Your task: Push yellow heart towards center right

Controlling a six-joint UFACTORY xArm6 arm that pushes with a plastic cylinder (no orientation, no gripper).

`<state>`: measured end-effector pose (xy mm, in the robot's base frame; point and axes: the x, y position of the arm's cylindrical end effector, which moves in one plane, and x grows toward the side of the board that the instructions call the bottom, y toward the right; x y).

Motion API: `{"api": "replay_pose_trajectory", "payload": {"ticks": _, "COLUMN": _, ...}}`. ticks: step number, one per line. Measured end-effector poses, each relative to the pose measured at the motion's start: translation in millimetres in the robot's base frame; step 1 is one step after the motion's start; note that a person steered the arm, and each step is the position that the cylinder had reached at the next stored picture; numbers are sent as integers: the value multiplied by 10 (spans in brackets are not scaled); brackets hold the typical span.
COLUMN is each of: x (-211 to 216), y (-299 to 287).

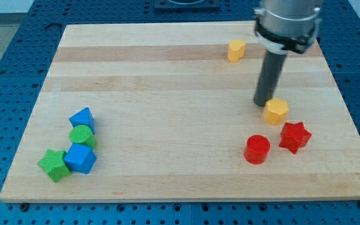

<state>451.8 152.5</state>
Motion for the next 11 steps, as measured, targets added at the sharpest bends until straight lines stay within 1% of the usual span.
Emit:
{"api": "replay_pose_trajectory", "payload": {"ticks": 1, "x": 442, "y": 228}}
{"api": "replay_pose_trajectory", "payload": {"ticks": 2, "x": 165, "y": 180}}
{"api": "replay_pose_trajectory", "payload": {"ticks": 4, "x": -1310, "y": 386}}
{"api": "replay_pose_trajectory", "payload": {"ticks": 5, "x": -1511, "y": 224}}
{"api": "replay_pose_trajectory", "payload": {"ticks": 6, "x": -1862, "y": -309}}
{"api": "replay_pose_trajectory", "payload": {"ticks": 7, "x": -2010, "y": -728}}
{"api": "replay_pose_trajectory", "payload": {"ticks": 8, "x": -1511, "y": -475}}
{"api": "replay_pose_trajectory", "payload": {"ticks": 9, "x": -1397, "y": -18}}
{"api": "replay_pose_trajectory", "payload": {"ticks": 10, "x": -1118, "y": 314}}
{"api": "replay_pose_trajectory", "payload": {"ticks": 11, "x": -1065, "y": 69}}
